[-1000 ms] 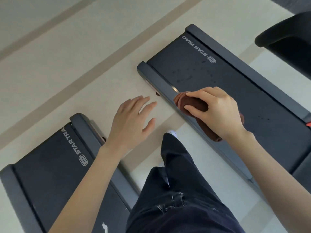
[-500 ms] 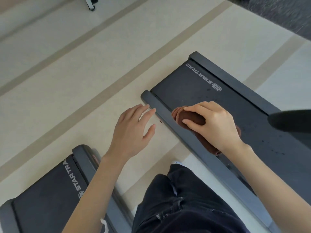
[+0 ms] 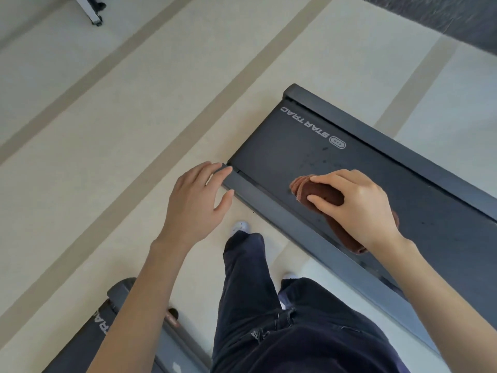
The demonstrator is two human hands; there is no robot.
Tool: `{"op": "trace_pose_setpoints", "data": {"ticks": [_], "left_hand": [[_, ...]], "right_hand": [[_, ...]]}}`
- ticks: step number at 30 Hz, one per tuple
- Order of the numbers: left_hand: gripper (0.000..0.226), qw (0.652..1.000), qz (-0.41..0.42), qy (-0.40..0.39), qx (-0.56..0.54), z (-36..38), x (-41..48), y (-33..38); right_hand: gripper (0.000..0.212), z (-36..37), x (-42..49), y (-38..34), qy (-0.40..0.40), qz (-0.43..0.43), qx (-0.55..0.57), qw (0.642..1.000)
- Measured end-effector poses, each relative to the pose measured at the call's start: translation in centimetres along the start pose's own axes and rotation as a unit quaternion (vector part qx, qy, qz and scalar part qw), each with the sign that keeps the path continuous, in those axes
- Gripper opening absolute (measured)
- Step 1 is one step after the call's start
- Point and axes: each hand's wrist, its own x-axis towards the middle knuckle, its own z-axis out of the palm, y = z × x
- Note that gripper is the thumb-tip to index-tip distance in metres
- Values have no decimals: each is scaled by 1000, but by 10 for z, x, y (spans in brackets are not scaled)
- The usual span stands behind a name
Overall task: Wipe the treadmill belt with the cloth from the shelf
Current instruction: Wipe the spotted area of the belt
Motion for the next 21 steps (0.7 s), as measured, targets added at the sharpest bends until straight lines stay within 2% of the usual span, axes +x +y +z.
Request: {"op": "trace_pose_setpoints", "data": {"ticks": [10, 14, 21], "left_hand": [[50, 996, 74, -53, 12, -9, 114, -134], [50, 990, 118, -79, 5, 12, 152, -154], [51, 986, 126, -103, -42, 61, 186, -159]], "right_hand": [[24, 64, 127, -39, -4, 75, -17, 997], [23, 87, 161, -31, -5, 82, -26, 996], [28, 145, 208, 3, -26, 83, -1, 996]]}}
